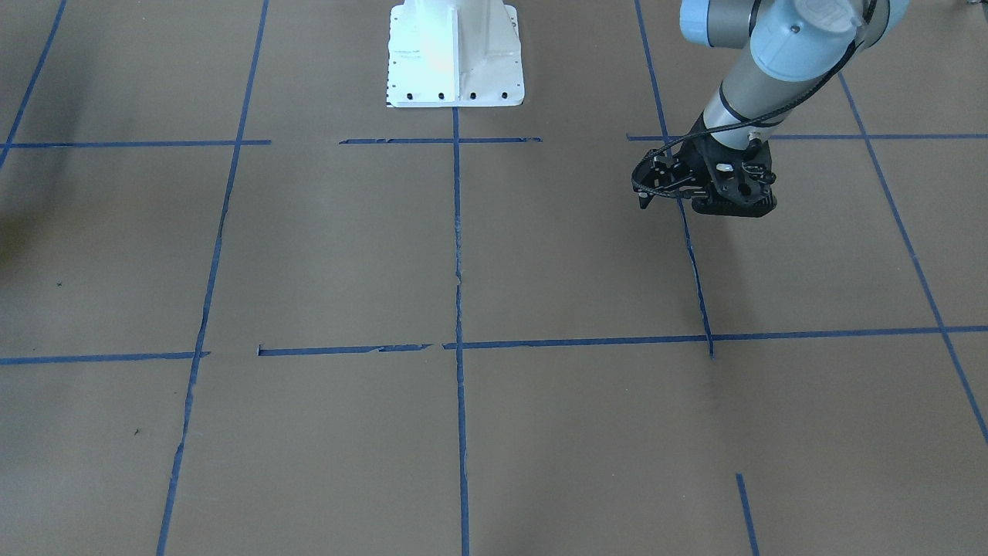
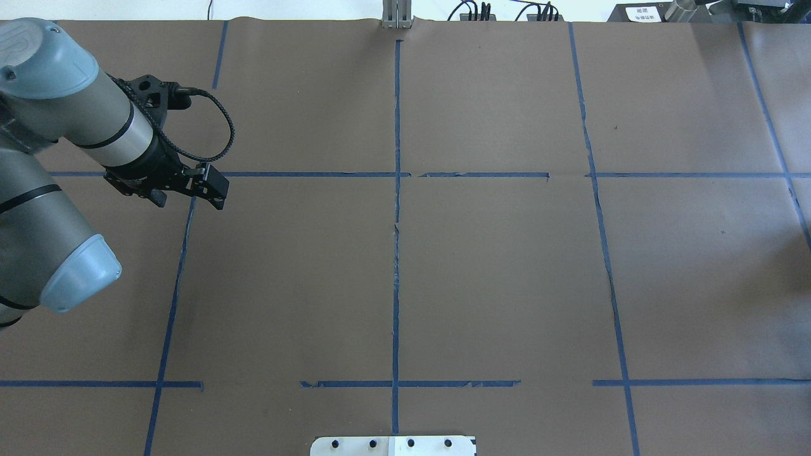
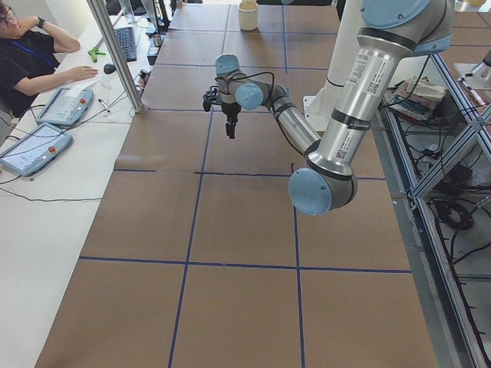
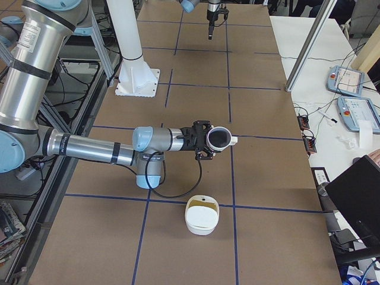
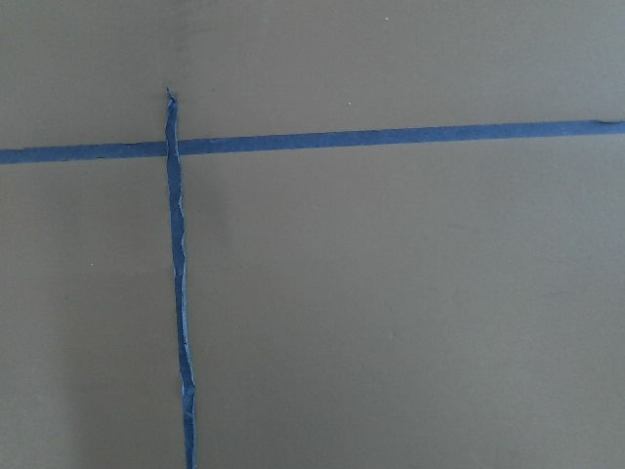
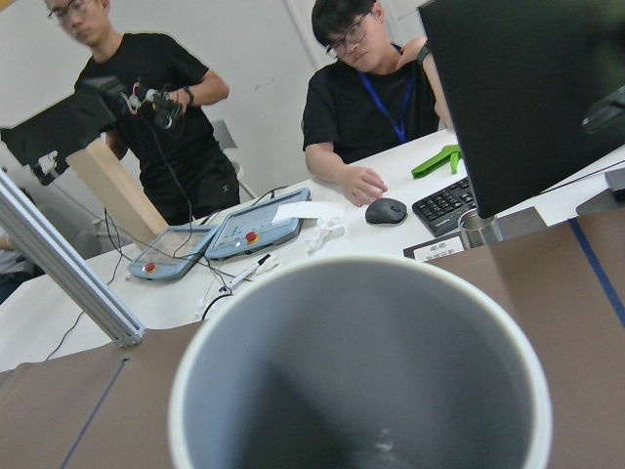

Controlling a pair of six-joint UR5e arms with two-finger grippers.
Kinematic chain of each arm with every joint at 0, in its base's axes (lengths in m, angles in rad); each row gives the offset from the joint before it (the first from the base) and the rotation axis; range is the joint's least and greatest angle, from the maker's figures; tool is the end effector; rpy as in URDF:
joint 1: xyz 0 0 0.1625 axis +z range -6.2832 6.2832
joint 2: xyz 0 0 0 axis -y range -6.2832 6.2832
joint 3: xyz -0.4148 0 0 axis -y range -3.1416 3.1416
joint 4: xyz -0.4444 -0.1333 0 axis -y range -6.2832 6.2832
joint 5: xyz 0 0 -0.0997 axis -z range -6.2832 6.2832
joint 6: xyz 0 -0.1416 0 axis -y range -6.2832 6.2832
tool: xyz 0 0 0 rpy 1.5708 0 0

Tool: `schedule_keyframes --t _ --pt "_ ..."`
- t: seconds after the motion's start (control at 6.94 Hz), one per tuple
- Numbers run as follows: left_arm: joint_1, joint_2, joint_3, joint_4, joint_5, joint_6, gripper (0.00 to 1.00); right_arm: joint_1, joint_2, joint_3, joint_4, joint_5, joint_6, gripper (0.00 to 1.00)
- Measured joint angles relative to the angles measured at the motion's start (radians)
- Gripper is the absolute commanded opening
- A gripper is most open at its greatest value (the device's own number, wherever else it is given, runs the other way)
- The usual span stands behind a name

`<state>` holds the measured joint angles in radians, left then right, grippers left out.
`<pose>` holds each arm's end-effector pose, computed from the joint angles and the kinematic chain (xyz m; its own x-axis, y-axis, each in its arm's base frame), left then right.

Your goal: Left arm hands cup to right arm to dump lemon

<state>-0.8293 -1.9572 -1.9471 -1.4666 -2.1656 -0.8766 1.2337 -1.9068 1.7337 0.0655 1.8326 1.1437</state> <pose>0.3845 -0.4997 0.2714 0.6532 0.0714 -0.7538 -0.0503 0.9974 0.0509 -0.0569 -0.4545 0.5462 0.3747 -0.1407 0.9164 -0.7375 0.5538 0.3865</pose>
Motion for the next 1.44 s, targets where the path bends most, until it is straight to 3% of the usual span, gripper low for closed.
schedule_keyframes --t 0.29,0.72,0.86,1.01,1.44 --pt "0.011 -0.019 0.002 -0.007 -0.002 0.001 1.00 -0.124 0.123 0.008 -0.136 0.022 -0.173 0.16" --pt "0.024 -0.047 0.003 -0.003 0.001 0.005 1.00 -0.336 0.394 0.001 -0.424 -0.016 -0.411 0.20" --pt "0.031 -0.050 0.002 0.000 0.004 0.003 1.00 -0.407 0.485 -0.003 -0.528 -0.044 -0.426 0.29" --pt "0.036 -0.053 0.004 0.003 0.005 -0.008 1.00 -0.491 0.562 -0.006 -0.623 -0.105 -0.436 0.30" --pt "0.044 -0.126 0.027 0.054 -0.003 -0.265 1.00 -0.783 0.756 -0.017 -0.852 -0.495 -0.484 0.30"
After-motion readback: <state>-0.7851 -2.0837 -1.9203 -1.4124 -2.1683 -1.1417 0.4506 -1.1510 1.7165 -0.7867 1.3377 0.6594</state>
